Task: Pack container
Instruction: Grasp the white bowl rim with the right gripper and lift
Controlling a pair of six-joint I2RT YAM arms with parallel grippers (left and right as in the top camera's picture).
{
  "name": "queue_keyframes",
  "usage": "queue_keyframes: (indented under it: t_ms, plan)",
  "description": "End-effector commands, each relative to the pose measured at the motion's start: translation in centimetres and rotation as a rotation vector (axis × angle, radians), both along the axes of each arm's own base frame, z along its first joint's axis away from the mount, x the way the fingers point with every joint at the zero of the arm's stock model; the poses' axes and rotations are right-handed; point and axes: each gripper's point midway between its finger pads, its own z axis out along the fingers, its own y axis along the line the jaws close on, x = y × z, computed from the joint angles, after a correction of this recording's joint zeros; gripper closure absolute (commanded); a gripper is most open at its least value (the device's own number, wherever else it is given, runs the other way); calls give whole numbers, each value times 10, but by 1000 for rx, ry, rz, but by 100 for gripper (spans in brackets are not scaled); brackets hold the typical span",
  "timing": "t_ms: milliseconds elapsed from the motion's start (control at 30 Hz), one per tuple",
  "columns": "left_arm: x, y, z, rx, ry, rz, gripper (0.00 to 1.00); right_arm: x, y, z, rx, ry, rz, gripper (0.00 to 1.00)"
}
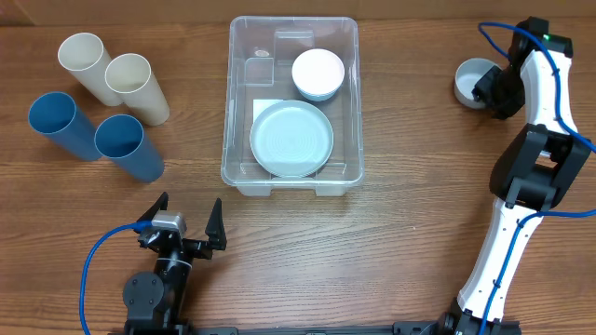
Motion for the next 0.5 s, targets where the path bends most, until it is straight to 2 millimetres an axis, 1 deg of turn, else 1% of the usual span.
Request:
queue_keyframes:
  t_ms: [0,33,67,133,200,233,267,333,367,400,433,467]
  plan:
    - [0,1,0,8,-5,-1,0,3,1,3,-1,-13,-9,85]
    - [0,1,0,8,-5,-1,0,3,1,4,-2,-14,-9,92]
    - [0,1,0,8,-5,-1,0,2,1,7,-1,-15,-9,96]
    - [0,1,0,8,-5,-1,0,1,2,20,-5,-26,-9,96]
    - [0,1,0,8,-5,-1,0,2,1,45,-16,-59,-8,96]
    - [0,1,0,8,-5,-1,0,4,2,72,-28,-102,-5,96]
    - [0,1,0,8,-5,-1,0,6,4,90,-38,-135,0,96]
    - [0,1,0,8,-5,0,0,10,19,148,-69,-244,40,96]
    - [0,1,0,8,-5,-1,0,11,30,170,-80,-287,62,96]
    - [0,1,0,8,-5,-1,0,12,52,207,-99,-365,118,96]
    - [0,1,0,8,-5,-1,0,14,77,236,-109,-433,171,96]
    - [0,1,0,8,-5,-1,0,15,100,255,-112,-486,214,96]
